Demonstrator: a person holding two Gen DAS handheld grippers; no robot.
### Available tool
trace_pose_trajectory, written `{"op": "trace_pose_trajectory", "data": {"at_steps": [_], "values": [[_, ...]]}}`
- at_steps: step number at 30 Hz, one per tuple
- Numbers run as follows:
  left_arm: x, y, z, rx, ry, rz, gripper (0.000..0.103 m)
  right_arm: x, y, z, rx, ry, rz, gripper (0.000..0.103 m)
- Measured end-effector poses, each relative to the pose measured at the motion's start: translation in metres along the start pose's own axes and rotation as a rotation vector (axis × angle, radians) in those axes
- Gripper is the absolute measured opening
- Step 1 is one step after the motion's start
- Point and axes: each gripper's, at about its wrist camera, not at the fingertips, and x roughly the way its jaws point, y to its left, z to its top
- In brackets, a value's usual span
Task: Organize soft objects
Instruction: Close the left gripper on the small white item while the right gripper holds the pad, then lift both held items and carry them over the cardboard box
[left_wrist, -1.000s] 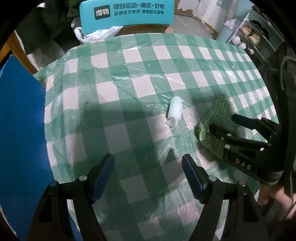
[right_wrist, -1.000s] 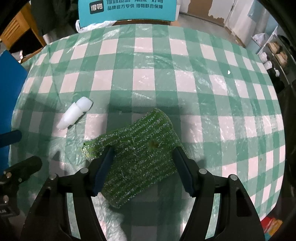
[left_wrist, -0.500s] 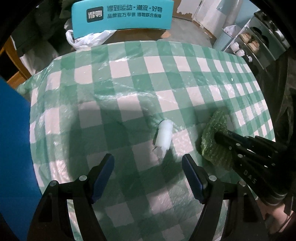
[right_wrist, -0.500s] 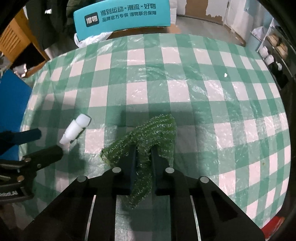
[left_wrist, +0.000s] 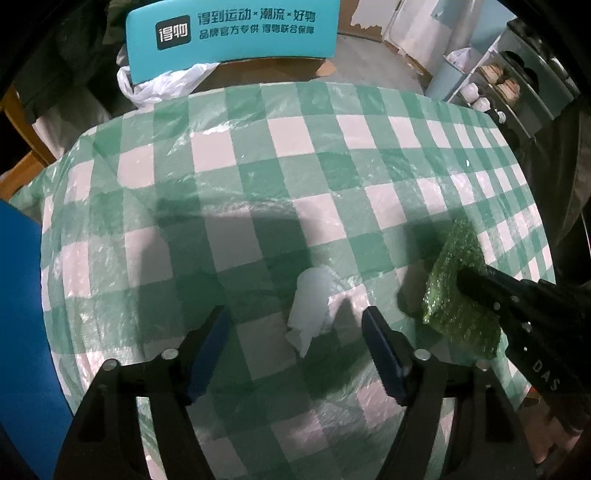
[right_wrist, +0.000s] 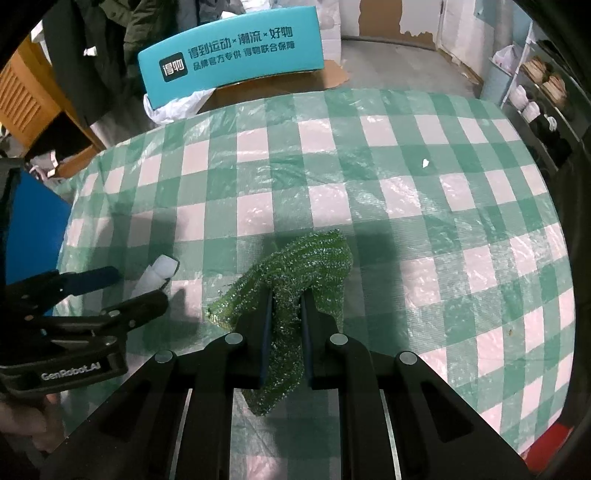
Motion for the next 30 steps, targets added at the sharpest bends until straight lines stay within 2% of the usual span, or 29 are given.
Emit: {"op": "trace_pose_trajectory", "data": {"at_steps": [3, 12, 13, 15, 17, 22, 30], "values": [[0.003, -0.004, 0.002, 0.017, 0.011, 0.018, 0.054, 0.0, 0.0, 0.0, 0.003, 0.002, 0.008, 0.012], [0.006, -0.016, 0.002, 0.096, 0.005, 0.069, 0.05, -0.002, -0.002, -0.001, 0.007, 0.002, 0.019, 0.012], [0.006, -0.016, 0.002, 0.1, 0.003, 0.071, 0.047, -0.002, -0.002, -0.001, 0.007, 0.001, 0.021, 0.012], [0.006, -0.017, 0.002, 0.108, -0.001, 0.085, 0.03, -0.003, -0.002, -0.001, 0.004, 0.0, 0.023, 0.012], [0.006, -0.015, 0.004, 0.104, 0.008, 0.069, 0.019, -0.004, -0.001, -0.002, 0.001, -0.002, 0.023, 0.012], [0.0, -0.01, 0.004, 0.081, -0.006, 0.062, 0.016, -0.009, 0.0, -0.001, -0.001, -0.009, 0.028, 0.012], [-0.019, -0.001, 0.004, 0.039, -0.032, 0.004, 0.014, -0.022, 0.007, 0.003, -0.019, -0.033, 0.036, 0.012]]}}
